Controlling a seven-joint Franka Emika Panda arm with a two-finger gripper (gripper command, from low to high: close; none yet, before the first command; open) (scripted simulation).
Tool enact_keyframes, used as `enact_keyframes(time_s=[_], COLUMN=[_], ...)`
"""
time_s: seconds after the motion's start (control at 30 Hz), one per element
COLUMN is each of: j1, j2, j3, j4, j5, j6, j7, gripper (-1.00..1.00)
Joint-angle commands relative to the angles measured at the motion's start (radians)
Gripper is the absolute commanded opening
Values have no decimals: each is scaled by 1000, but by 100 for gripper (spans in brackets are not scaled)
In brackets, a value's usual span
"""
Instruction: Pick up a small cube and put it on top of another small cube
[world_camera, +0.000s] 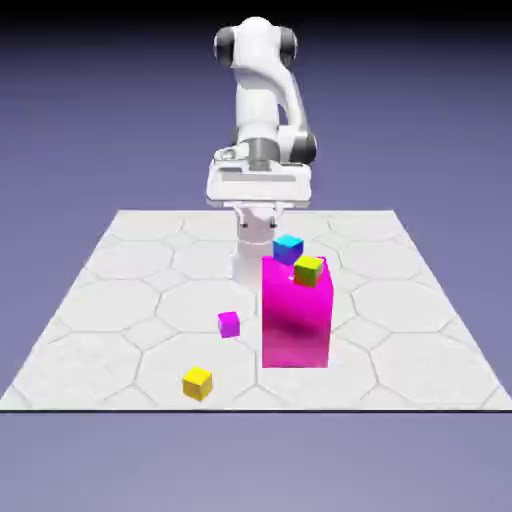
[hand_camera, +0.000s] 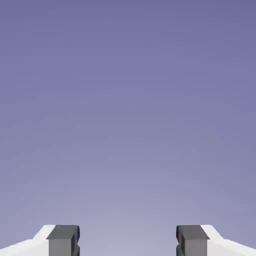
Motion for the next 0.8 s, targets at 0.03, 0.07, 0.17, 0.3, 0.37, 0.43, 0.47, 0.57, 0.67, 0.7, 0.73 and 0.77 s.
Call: enact_keyframes(time_s=[0.03,0.07,0.17,0.3,0.37,0.43,0.47,0.57,0.67,0.7,0.73,0.77], j1=[16,24,47,79,95,110,118,142,165,173,181,189], j2=[71,106,212,353,424,494,529,635,741,776,812,847], j3=[-48,-72,-144,-240,-289,-337,-361,-433,-505,-529,-553,-577], j4=[35,52,104,174,208,243,260,312,365,382,399,417], j5=[87,131,261,435,522,609,652,783,913,957,1000,1044], j6=[-63,-95,-190,-316,-379,-442,-474,-569,-663,-695,-727,-758], j7=[38,57,113,189,227,265,284,340,397,416,435,454], gripper=[0,0,0,0,0,0,0,0,0,0,0,0])
